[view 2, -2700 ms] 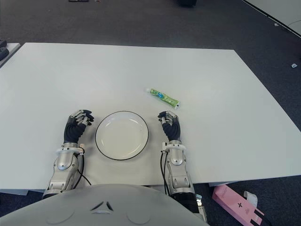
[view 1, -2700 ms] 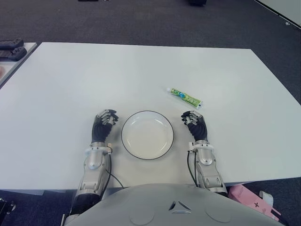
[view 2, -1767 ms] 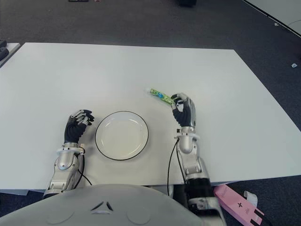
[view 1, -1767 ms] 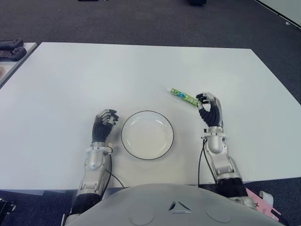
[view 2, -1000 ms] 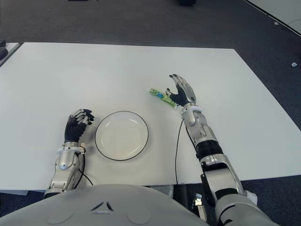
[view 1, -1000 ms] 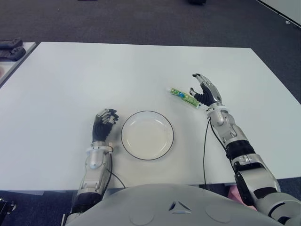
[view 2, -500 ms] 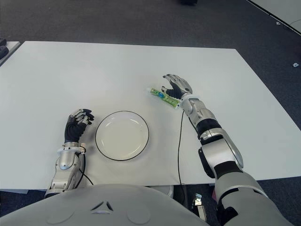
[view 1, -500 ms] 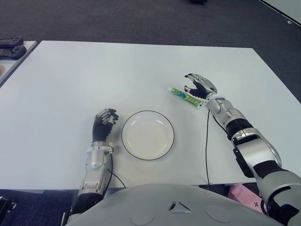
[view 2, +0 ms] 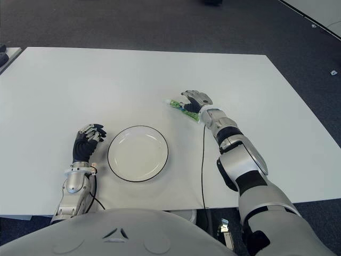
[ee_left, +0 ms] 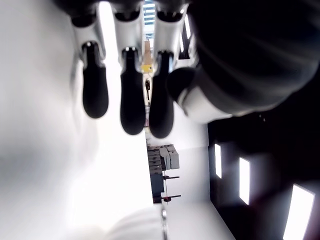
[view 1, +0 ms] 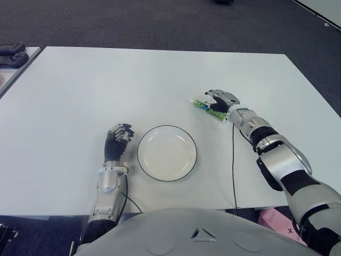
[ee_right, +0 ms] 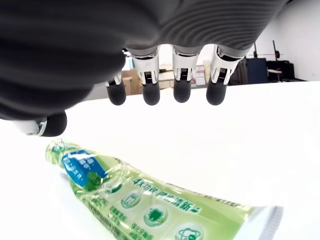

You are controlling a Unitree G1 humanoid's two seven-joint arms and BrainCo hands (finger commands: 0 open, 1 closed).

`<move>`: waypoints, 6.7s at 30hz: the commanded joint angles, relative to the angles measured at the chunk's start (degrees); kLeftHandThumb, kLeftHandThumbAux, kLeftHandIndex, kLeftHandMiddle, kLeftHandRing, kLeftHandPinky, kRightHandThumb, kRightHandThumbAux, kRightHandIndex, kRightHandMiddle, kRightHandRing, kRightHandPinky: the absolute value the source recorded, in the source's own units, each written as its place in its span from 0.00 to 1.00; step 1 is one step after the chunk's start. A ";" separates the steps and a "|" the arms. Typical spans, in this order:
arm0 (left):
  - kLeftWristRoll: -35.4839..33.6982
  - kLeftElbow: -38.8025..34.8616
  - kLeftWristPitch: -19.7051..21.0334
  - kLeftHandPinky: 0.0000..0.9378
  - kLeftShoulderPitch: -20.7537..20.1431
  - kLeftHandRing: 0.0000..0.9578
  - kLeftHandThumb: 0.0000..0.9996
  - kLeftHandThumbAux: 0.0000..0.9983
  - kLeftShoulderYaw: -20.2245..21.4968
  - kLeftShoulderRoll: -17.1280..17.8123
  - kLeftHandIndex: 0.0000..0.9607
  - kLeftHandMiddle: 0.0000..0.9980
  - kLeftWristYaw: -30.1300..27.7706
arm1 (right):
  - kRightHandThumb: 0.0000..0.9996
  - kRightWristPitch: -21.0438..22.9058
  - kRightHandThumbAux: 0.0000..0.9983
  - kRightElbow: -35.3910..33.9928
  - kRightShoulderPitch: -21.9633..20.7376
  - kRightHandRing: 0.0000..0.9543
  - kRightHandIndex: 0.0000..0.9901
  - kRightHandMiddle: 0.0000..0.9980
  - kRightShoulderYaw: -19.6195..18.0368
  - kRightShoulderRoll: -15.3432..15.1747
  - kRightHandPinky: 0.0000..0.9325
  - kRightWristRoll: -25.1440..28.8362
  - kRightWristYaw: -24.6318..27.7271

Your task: Put the toothpaste on the table into the plate.

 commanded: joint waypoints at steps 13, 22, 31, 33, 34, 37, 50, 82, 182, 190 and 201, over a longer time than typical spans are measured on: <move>0.85 0.52 2.29 0.58 2.19 0.57 0.70 0.72 0.02 -0.66 0.45 0.54 0.87 | 0.56 5.24 0.16 5.26 -1.73 0.00 0.00 0.00 7.91 4.93 0.00 -4.56 4.79; 0.97 0.32 2.13 0.57 2.58 0.57 0.70 0.72 0.05 -0.80 0.45 0.54 1.04 | 0.54 7.39 0.19 6.14 -0.92 0.00 0.00 0.00 11.99 6.27 0.00 -6.96 6.72; 0.67 -0.11 2.22 0.58 2.91 0.57 0.70 0.72 0.02 -1.00 0.45 0.54 0.93 | 0.52 9.32 0.21 6.65 -0.59 0.00 0.00 0.00 14.95 7.50 0.00 -8.39 7.48; 0.66 -0.11 2.08 0.58 2.94 0.57 0.70 0.72 0.03 -1.07 0.45 0.54 0.95 | 0.52 10.55 0.22 7.19 -0.12 0.00 0.00 0.00 15.82 8.41 0.00 -8.88 7.29; 0.66 -0.11 2.05 0.58 2.95 0.57 0.70 0.72 0.03 -1.09 0.45 0.54 0.95 | 0.51 10.89 0.23 7.34 0.00 0.00 0.00 0.00 16.08 8.65 0.00 -8.95 7.22; 0.91 -0.22 2.04 0.57 3.09 0.56 0.70 0.72 0.00 -1.14 0.45 0.53 1.15 | 0.51 11.63 0.25 7.55 0.30 0.00 0.00 0.00 16.99 9.04 0.00 -9.16 7.20; 0.85 -0.50 2.03 0.56 3.66 0.56 0.70 0.72 0.26 -0.96 0.45 0.54 1.34 | 0.46 17.82 0.55 9.00 3.42 0.00 0.00 0.00 16.93 9.65 0.03 -7.92 3.87; -0.18 -0.21 1.93 0.56 3.20 0.56 0.70 0.72 0.65 -0.89 0.45 0.53 0.83 | 0.84 17.42 0.68 8.48 5.47 0.76 0.41 0.53 9.04 9.74 0.81 -3.80 -4.47; 0.33 2.01 1.10 0.58 1.02 0.56 0.70 0.72 0.83 -0.49 0.45 0.54 1.10 | 0.85 -29.01 0.67 -38.10 21.30 0.93 0.43 0.56 16.15 -2.96 0.95 -21.40 -25.94; 0.19 2.19 0.58 0.57 1.04 0.57 0.70 0.72 0.85 -0.48 0.45 0.55 1.02 | 0.85 -24.88 0.67 -41.17 22.62 0.93 0.43 0.56 17.10 -3.86 0.94 -22.40 -19.17; 0.17 2.71 -0.51 0.57 1.06 0.56 0.70 0.72 0.90 -0.46 0.45 0.54 1.08 | 0.64 -26.58 0.67 -40.11 22.11 0.51 0.36 0.43 17.11 -4.13 0.52 -17.71 -11.86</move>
